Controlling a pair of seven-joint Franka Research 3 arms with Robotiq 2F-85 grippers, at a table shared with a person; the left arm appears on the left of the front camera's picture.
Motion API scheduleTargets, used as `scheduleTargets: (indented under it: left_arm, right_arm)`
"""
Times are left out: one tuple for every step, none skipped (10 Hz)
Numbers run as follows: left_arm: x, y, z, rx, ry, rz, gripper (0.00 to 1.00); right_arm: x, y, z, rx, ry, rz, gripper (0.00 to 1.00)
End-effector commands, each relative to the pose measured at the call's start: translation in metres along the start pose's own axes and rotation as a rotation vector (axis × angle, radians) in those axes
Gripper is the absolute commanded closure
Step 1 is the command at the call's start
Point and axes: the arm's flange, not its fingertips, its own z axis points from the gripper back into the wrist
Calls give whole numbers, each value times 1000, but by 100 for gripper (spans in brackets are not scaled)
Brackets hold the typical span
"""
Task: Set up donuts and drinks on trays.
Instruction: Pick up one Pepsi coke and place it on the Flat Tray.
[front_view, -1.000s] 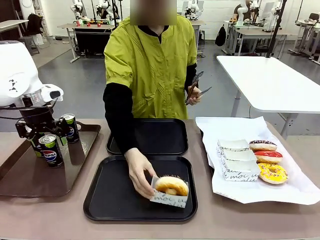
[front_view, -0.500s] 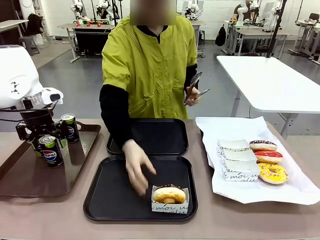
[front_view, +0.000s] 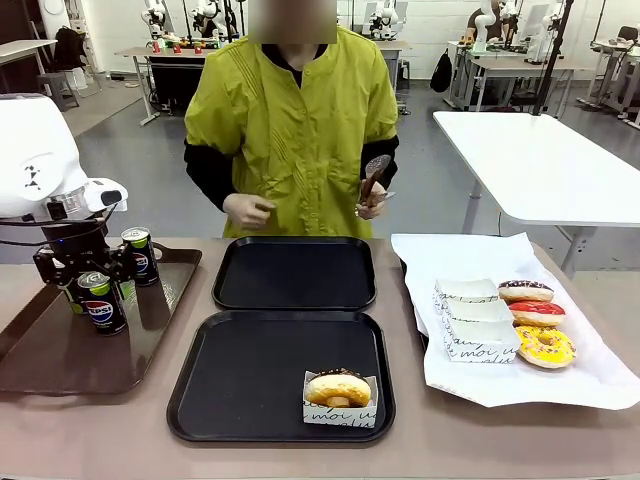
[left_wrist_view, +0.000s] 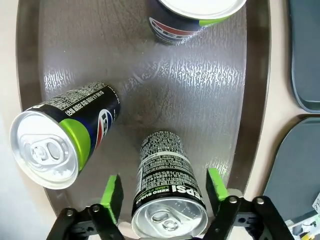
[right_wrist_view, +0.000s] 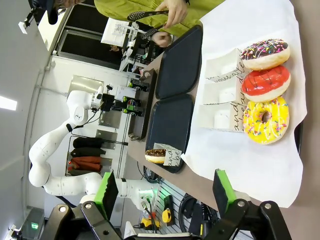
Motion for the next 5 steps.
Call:
scheduleTargets:
  left_arm:
    - [4, 0, 1, 3, -8, -12, 100]
    - [2, 1, 1, 3, -9, -7, 100]
    - [2, 1, 2, 2, -9, -6, 100]
    - [3, 0, 3, 5, -7, -9, 78]
    - [4, -1, 4, 7, -6, -11, 87]
  right_arm:
    - [0, 0, 0, 9, -1, 4, 0]
    - [0, 0, 0, 9, -1, 4, 0]
    - [0, 0, 0, 9, -1, 4, 0]
    - [0, 0, 0, 9, -1, 4, 0]
    - [0, 0, 0, 9, -1, 4, 0]
